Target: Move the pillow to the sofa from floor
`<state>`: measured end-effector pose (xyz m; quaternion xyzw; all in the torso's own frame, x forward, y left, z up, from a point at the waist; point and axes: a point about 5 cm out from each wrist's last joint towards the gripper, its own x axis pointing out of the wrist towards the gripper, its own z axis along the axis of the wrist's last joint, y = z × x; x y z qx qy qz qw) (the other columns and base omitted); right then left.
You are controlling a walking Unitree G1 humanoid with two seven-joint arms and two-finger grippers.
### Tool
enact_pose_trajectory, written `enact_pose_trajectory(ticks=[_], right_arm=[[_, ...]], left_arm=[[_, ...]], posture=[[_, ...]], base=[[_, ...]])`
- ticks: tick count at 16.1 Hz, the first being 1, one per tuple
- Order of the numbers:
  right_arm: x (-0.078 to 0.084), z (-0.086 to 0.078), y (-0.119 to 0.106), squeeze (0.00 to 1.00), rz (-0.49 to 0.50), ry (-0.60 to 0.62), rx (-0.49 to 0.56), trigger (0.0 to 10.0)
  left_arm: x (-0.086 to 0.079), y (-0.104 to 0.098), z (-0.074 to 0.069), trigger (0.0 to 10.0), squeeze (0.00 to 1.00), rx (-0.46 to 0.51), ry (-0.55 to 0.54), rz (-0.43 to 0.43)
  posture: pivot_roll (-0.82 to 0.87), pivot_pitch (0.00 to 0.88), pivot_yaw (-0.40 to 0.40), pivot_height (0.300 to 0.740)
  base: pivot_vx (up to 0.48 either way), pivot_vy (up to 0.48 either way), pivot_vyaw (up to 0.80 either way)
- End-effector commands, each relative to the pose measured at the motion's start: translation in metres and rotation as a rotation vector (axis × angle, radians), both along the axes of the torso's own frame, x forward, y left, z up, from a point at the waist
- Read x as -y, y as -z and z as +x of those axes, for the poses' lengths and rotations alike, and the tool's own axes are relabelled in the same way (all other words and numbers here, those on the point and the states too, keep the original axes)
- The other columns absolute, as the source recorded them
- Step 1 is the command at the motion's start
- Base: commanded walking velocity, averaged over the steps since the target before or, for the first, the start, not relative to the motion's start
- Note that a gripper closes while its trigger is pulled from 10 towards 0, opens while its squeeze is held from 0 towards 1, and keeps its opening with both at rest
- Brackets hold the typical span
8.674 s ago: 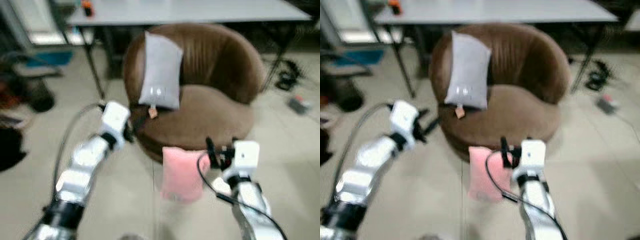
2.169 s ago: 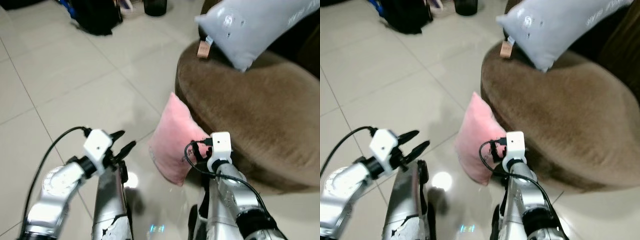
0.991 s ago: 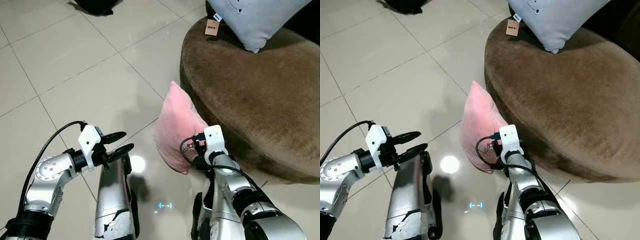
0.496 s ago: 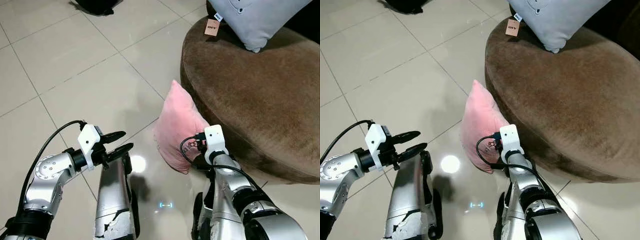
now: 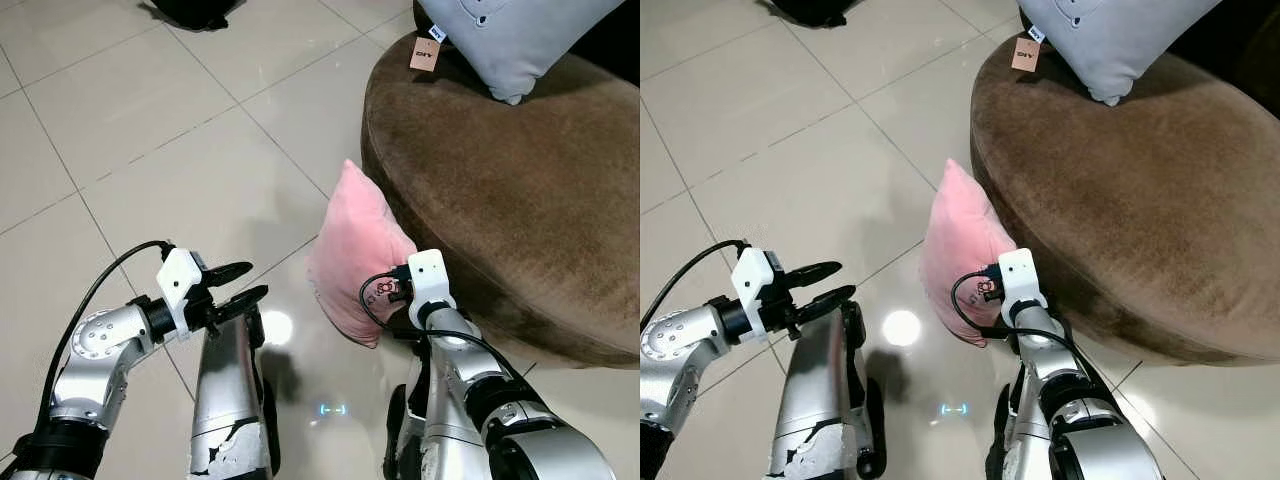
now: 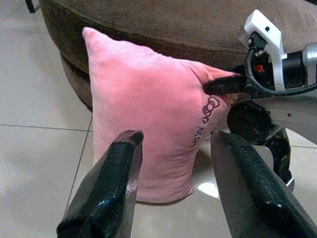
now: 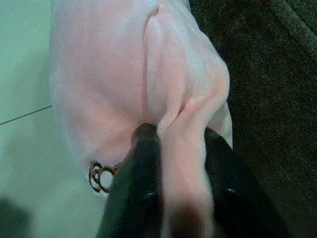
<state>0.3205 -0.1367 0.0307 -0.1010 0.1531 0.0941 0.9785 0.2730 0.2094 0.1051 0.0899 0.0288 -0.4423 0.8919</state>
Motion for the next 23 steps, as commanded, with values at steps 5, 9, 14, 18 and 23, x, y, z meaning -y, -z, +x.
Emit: enact_pose_trajectory(ticks=[5, 9, 14, 18, 23], right_arm=[[-0.003, -0.005, 0.007, 0.0, 0.02, -0.02, -0.036, 0.0], [-0.004, -0.006, 0.008, 0.0, 0.065, -0.011, -0.039, 0.0], [-0.011, 0.006, -0.021, 0.0, 0.332, -0.002, 0.1, 0.0], [-0.008, 0.004, -0.15, 0.0, 0.63, 0.019, 0.577, 0.0], [0.032, -0.024, -0.205, 0.0, 0.489, 0.116, 0.686, 10.0]], left_arm=[[0.002, 0.004, -0.001, 10.0, 0.0, -0.005, -0.006, 0.013], [0.007, 0.005, 0.005, 10.0, 0.0, -0.001, -0.024, 0.003], [0.01, 0.011, 0.017, 10.0, 0.0, 0.014, -0.088, -0.024], [0.015, 0.018, 0.026, 10.0, 0.0, 0.026, -0.201, -0.095], [0.064, -0.066, 0.027, 10.0, 0.0, 0.189, -0.249, -0.205]], posture=[[0.25, 0.272, 0.046, 0.485], [0.24, 0.254, 0.042, 0.485], [0.19, 0.187, -0.003, 0.485], [0.14, 0.111, -0.055, 0.485], [0.08, 0.016, -0.067, 0.485]], base=[[0.0, 0.0, 0.0], [0.0, 0.0, 0.0], [0.0, 0.0, 0.0], [0.0, 0.0, 0.0], [0.0, 0.0, 0.0]])
